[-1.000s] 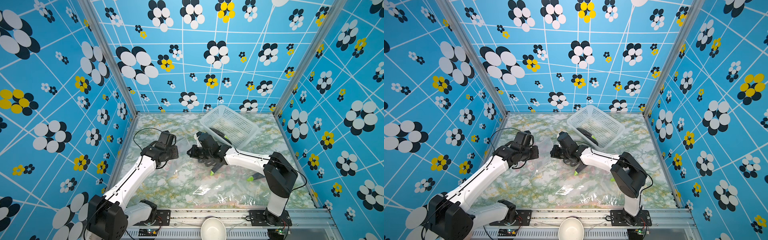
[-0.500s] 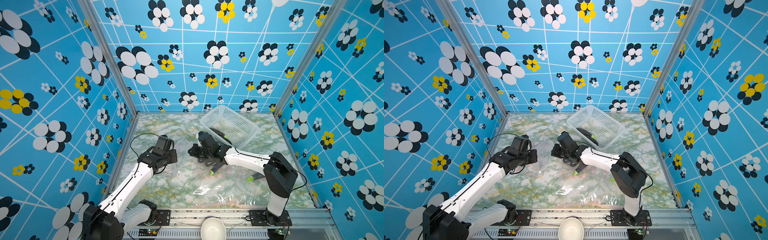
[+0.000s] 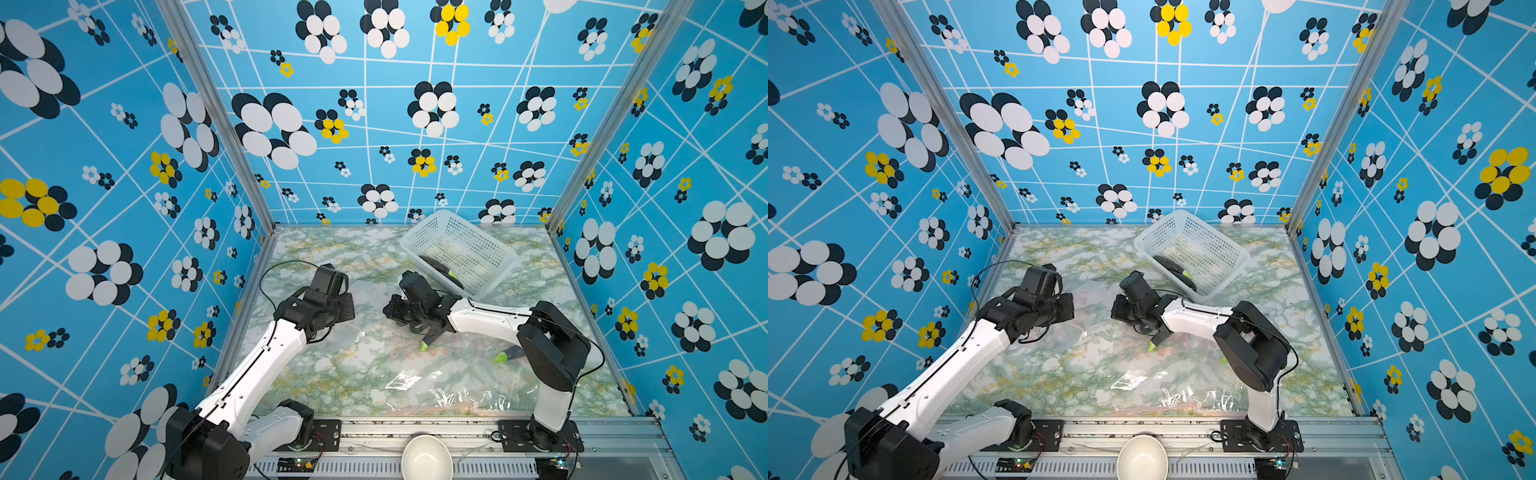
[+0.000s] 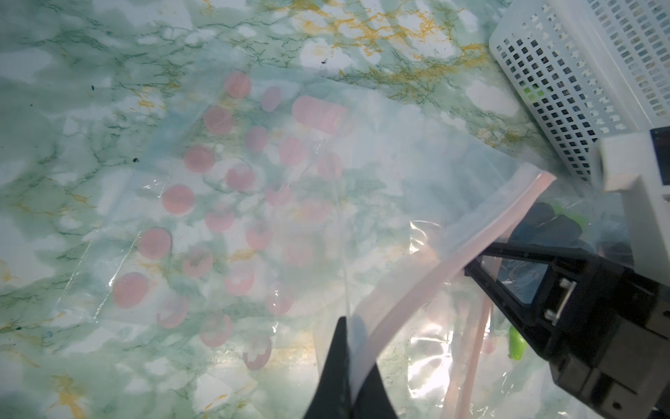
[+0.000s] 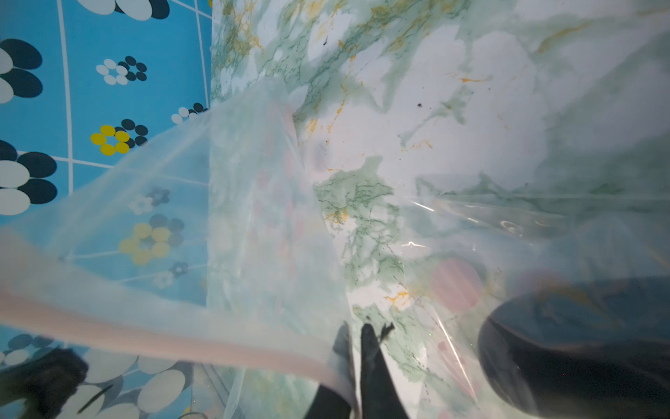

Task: Place the eggplant in a zip-top bag and seal the zipper
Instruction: Open the zipper of the food storage bag at the center of the board, then pick up the eggplant from the basket.

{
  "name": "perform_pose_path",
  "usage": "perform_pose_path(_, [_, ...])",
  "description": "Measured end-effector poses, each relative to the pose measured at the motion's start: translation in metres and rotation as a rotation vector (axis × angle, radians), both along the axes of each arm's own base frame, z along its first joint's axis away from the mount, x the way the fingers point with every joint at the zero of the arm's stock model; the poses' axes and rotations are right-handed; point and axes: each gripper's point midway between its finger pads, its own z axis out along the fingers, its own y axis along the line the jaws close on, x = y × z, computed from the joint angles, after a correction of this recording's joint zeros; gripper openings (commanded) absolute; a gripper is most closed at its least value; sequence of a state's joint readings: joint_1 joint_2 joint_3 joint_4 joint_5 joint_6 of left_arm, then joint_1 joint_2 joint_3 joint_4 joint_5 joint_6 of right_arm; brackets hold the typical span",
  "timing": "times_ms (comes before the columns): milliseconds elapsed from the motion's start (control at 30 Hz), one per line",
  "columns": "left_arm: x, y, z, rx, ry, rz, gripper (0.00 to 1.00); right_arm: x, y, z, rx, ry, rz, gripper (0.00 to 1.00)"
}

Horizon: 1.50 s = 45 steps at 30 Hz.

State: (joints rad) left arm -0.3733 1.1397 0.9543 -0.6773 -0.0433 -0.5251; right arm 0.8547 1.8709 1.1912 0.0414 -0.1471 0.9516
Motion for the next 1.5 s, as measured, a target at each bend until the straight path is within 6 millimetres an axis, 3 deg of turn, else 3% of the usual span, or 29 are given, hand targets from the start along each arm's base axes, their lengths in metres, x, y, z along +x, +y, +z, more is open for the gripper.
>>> perform_pose_path(167, [0.001, -0.002, -0.006, -0.021, 0.008, 0.013, 0.00, 0.000, -0.002, 0.000, -0.025, -0.020, 0.018, 0.42])
perform_pose_path(300, [0.002, -0.004, -0.011, -0.022, 0.024, 0.016, 0.00, -0.003, -0.014, 0.014, -0.071, -0.059, 0.026, 0.49])
perform_pose_path(400, [0.003, -0.005, -0.017, -0.022, 0.042, 0.012, 0.00, -0.004, -0.027, 0.048, -0.089, -0.123, 0.030, 0.50])
perform_pose_path(567, [0.005, -0.009, -0.022, -0.033, 0.058, 0.004, 0.00, 0.011, -0.059, 0.129, -0.091, -0.291, -0.002, 0.54])
perform_pose_path(633, [0.005, -0.010, -0.022, -0.037, 0.060, 0.002, 0.00, 0.021, -0.078, 0.151, -0.108, -0.341, -0.028, 0.58])
perform_pose_path(667, [0.005, -0.011, -0.022, -0.039, 0.060, 0.000, 0.00, 0.027, -0.090, 0.157, -0.126, -0.359, -0.044, 0.65])
perform_pose_path(733, [0.005, -0.012, -0.022, -0.042, 0.060, -0.002, 0.00, 0.042, -0.116, 0.161, -0.175, -0.372, -0.079, 0.67])
perform_pose_path(967, [0.006, -0.013, -0.021, -0.047, 0.058, -0.004, 0.00, 0.098, -0.217, 0.129, -0.409, -0.277, -0.180, 0.67])
perform_pose_path(1067, [0.006, -0.013, -0.021, -0.047, 0.056, -0.004, 0.00, 0.115, -0.238, 0.107, -0.477, -0.231, -0.151, 0.67])
perform_pose_path(1167, [0.006, -0.013, -0.022, -0.047, 0.058, -0.004, 0.00, 0.124, -0.243, 0.082, -0.529, -0.199, -0.066, 0.67])
perform_pose_path(1500, [0.007, -0.013, -0.027, -0.040, 0.075, -0.004, 0.00, 0.166, -0.227, 0.017, -0.566, -0.119, 0.158, 0.66])
